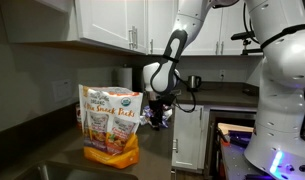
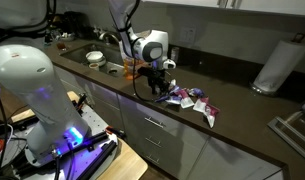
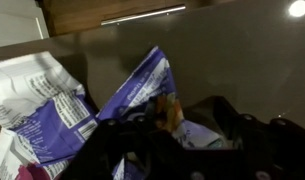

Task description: Take one pack of snacks from the counter and put it inside the big packet

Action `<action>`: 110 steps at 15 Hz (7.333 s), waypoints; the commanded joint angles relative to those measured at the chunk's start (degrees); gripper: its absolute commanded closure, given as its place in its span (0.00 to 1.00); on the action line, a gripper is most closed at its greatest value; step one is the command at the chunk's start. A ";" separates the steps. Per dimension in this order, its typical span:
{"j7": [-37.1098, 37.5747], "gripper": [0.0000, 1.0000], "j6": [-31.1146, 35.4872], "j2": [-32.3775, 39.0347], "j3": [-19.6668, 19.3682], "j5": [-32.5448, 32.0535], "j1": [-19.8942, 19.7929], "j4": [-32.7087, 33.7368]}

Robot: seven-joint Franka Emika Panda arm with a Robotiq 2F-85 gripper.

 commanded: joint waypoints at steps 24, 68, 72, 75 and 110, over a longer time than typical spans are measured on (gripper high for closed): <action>0.92 0.06 -0.56 -9.90 0.48 -9.88 3.27 -6.52; 9.60 0.92 -25.77 -27.52 0.60 -13.19 7.95 -5.25; 5.29 0.92 -27.59 -30.77 4.88 -4.62 9.60 -4.27; 4.67 0.92 -32.70 -29.95 8.76 -2.23 11.10 -0.79; -10.65 0.92 -31.62 -32.62 15.53 9.09 16.53 10.16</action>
